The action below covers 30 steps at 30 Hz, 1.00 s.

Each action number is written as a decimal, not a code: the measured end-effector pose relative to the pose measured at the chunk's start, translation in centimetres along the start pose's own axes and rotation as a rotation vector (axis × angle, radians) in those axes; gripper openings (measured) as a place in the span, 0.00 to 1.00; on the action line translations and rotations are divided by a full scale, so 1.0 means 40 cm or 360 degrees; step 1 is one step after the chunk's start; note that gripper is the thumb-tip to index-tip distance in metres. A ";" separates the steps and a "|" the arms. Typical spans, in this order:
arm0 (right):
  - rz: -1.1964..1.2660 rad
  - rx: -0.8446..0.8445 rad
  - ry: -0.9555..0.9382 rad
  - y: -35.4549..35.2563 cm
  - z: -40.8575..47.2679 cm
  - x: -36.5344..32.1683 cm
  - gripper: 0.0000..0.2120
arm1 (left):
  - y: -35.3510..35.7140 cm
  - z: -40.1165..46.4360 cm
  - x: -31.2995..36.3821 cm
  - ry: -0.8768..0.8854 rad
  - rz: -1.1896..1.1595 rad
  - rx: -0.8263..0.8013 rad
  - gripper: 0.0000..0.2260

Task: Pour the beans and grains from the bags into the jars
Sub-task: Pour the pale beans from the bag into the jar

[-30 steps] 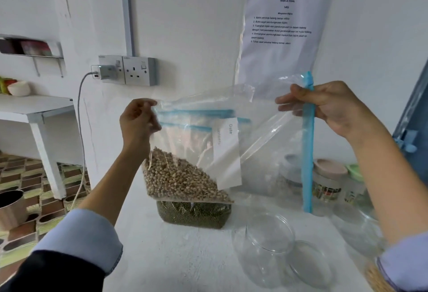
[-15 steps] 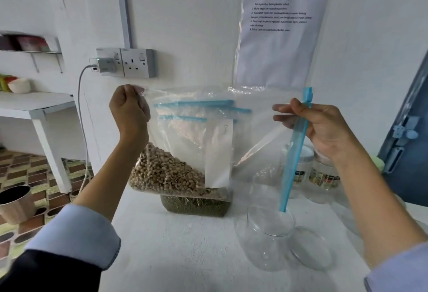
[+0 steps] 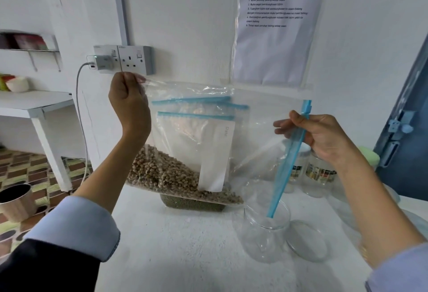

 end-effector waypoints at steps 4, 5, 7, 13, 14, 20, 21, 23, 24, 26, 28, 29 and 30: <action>0.0042 0.0028 0.0082 -0.010 -0.002 0.007 0.27 | 0.003 0.009 -0.008 0.0049 0.0070 0.0046 0.11; 0.0092 0.0046 0.0108 -0.012 -0.001 0.012 0.26 | 0.006 0.010 -0.008 0.0050 0.0072 0.0064 0.11; 0.0241 0.0056 0.0143 -0.013 -0.003 0.018 0.23 | 0.014 0.009 -0.008 0.0058 0.0058 0.0089 0.12; 0.0247 0.0257 0.0053 0.002 -0.022 0.012 0.22 | 0.024 0.013 0.002 0.0085 -0.0001 0.0123 0.16; 0.0242 0.0380 0.0033 0.009 -0.027 0.012 0.19 | 0.026 0.013 0.003 0.0103 -0.0005 0.0127 0.15; 0.0199 0.0703 -0.0009 0.048 -0.047 0.007 0.12 | 0.037 0.018 0.006 0.0176 -0.0001 0.0125 0.14; 0.0188 0.0717 -0.0017 0.048 -0.045 0.005 0.10 | 0.036 0.020 0.005 0.0191 0.0005 0.0122 0.13; 0.0167 0.0724 -0.0028 0.049 -0.044 0.003 0.09 | 0.033 0.024 0.005 0.0229 0.0030 0.0128 0.12; 0.0161 0.0726 -0.0035 0.051 -0.045 0.003 0.10 | 0.031 0.025 0.006 0.0243 0.0047 0.0140 0.12; 0.0173 0.0752 -0.0061 0.054 -0.048 0.004 0.11 | 0.031 0.023 0.010 0.0261 0.0080 0.0166 0.13; 0.0177 0.0765 -0.0059 0.060 -0.052 0.004 0.10 | 0.031 0.021 0.015 0.0278 0.0110 0.0195 0.13; 0.0179 0.0772 -0.0059 0.062 -0.053 0.005 0.10 | 0.031 0.021 0.018 0.0285 0.0119 0.0203 0.13; 0.0181 0.0790 -0.0068 0.064 -0.055 0.006 0.09 | 0.030 0.024 0.019 0.0289 0.0114 0.0203 0.13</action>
Point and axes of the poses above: each hand's wrist, its own z-axis towards the middle knuckle, its own y-axis out of the palm, x = y × z, the point moved 2 cm from there along z, towards the middle knuckle
